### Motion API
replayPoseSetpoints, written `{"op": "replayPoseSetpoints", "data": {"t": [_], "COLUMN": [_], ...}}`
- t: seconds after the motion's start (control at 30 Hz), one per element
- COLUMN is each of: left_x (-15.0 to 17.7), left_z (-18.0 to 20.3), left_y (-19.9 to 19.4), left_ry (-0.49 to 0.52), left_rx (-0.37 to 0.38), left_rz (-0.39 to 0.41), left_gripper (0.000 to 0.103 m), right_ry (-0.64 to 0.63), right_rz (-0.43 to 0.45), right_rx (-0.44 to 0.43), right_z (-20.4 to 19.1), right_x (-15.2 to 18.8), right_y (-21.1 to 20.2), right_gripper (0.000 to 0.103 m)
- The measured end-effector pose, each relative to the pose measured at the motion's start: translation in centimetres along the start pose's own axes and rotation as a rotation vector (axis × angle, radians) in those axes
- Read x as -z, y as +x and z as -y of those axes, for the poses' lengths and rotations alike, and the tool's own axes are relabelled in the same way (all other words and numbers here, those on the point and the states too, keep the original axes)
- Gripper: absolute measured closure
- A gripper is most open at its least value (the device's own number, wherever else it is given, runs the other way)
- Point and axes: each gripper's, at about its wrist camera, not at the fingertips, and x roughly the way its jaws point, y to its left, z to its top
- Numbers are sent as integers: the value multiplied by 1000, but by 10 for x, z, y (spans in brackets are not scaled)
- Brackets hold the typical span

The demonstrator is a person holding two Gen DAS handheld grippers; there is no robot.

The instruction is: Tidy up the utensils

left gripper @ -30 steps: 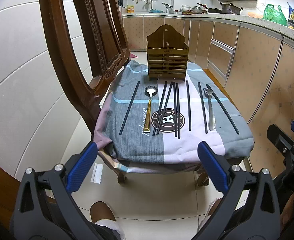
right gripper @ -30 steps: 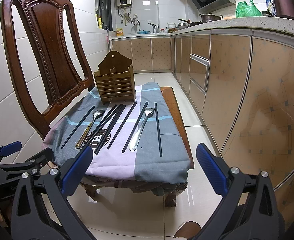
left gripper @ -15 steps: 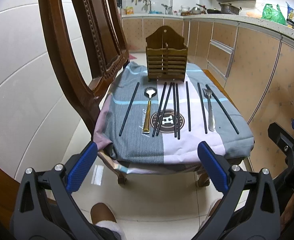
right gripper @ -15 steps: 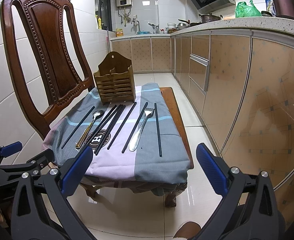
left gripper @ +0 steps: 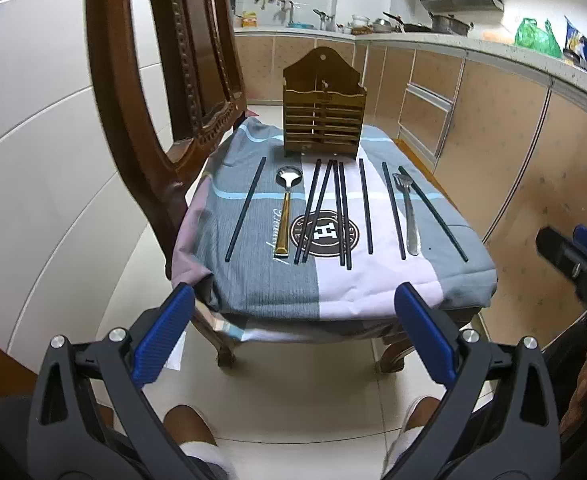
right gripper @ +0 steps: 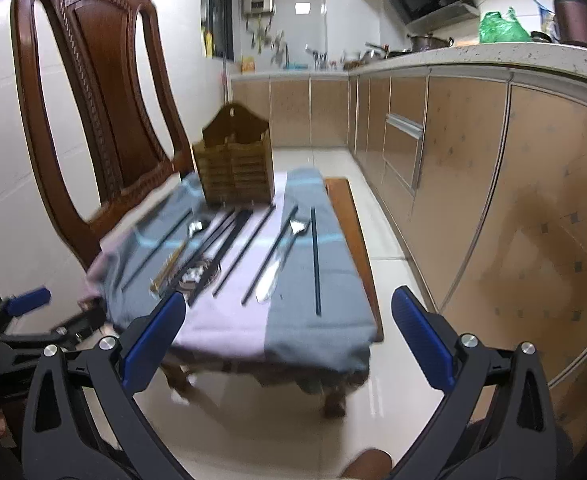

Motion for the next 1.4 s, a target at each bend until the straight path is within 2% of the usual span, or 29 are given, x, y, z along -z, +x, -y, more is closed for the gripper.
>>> {"op": "replayPoseSetpoints", "data": {"t": [0.1, 0.2, 0.3, 0.37, 0.47, 0.53, 0.6, 0.77, 0.83, 0.93, 0.97, 1.07, 1.2, 1.4], "left_x": [-17, -51, -93, -127, -159, -177, -188, -200, -200, -196, -193, -190, -196, -214], "left_z": [4, 12, 8, -1, -9, -14, -20, -29, -27, -25, -24, -29, -35, -32], "left_y": [13, 28, 47, 75, 115, 153, 185, 263, 282, 304, 312, 330, 339, 335], "left_ry": [57, 124, 82, 30, -5, -11, -12, -3, 19, 40, 41, 0, -34, -53], "left_rx": [5, -13, 22, 56, 49, 43, 34, 29, 30, 21, 24, 48, 27, 4], "left_rz": [-56, -96, -103, -149, -213, -295, -362, -553, -598, -636, -652, -688, -672, -621], "left_gripper": [4, 4, 4, 4, 4, 5, 5, 12, 13, 16, 21, 27, 38, 38], "right_ry": [7, -80, -122, -101, -94, -83, -47, 31, 33, 13, 9, -1, 12, 7], "right_rz": [-85, -95, -123, -167, -282, -350, -394, -527, -562, -598, -606, -628, -625, -626], "right_rx": [-39, -15, -17, -14, -6, -16, -24, -70, -60, -59, -61, -64, -50, -42], "right_z": [5, 4, 9, 19, 28, 35, 42, 52, 52, 47, 47, 44, 47, 45], "right_x": [-25, -63, -103, -129, -151, -155, -153, -140, -138, -135, -134, -132, -133, -134], "right_y": [22, 47, 82, 119, 177, 210, 236, 295, 314, 332, 336, 345, 349, 352], "right_gripper": [2, 3, 3, 3, 3, 4, 10, 37, 39, 45, 48, 54, 57, 58]}}
